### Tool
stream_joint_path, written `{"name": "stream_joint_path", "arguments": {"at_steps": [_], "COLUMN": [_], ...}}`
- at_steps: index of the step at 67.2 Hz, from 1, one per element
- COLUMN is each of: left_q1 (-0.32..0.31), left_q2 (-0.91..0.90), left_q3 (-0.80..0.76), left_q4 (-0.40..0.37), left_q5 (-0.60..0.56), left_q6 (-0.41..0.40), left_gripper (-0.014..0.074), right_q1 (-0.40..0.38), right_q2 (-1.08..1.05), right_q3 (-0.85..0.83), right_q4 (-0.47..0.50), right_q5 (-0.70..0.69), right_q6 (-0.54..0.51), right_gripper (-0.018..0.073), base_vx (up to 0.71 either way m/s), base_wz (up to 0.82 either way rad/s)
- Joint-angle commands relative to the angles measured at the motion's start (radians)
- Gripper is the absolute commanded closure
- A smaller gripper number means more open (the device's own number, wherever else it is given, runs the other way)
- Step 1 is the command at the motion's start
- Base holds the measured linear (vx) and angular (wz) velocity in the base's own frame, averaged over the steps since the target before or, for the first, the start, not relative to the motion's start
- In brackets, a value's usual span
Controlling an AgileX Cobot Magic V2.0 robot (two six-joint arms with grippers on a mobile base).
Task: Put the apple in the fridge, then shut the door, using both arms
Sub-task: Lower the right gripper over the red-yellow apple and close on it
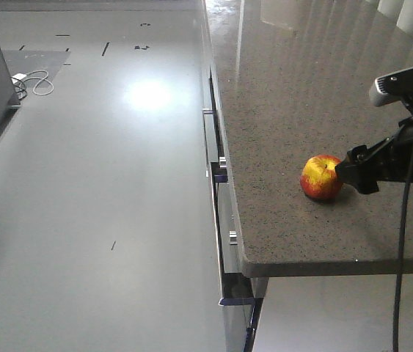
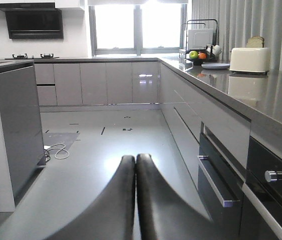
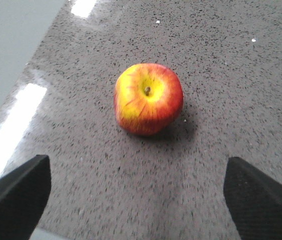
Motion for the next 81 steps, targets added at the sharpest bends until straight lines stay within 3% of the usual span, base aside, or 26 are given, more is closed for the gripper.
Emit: {"name": "stream_joint_path", "arguments": {"at_steps": [1,36,56,64,81], "left_q1": [0.001,0.001,0.001,0.001,0.001], "left_q2": [-0.013,-0.013,-0.013,-0.013,-0.013], "left_q3": [-0.017,-0.017,-0.017,-0.017,-0.017], "left_q4": [0.000,0.000,0.000,0.000,0.000], "left_q5": [-0.068,-0.068,-0.068,-0.068,-0.068], "left_q6": [-0.002,-0.002,-0.002,-0.002,-0.002], "left_gripper": [0.0603,0.0603,0.0603,0.0603,0.0603], "right_q1": [0.000,0.000,0.000,0.000,0.000], "right_q2": [0.059,0.407,0.486,0.489,0.476], "right_q3": [-0.092,-0.352,-0.363,-0.363,-0.363], "right_q4": [0.010,-0.015,-0.013,-0.012,-0.003], "right_q5": [-0.040,-0.005,0.012,0.021,0.046], "right_q6": [-0.010,-0.009,-0.009,-0.005,0.002], "right_gripper": [-0.0105,-0.0088,-0.0053,0.0011,0.0236], "base_vx": [0.00,0.00,0.00,0.00,0.00], "base_wz": [0.00,0.00,0.00,0.00,0.00]}}
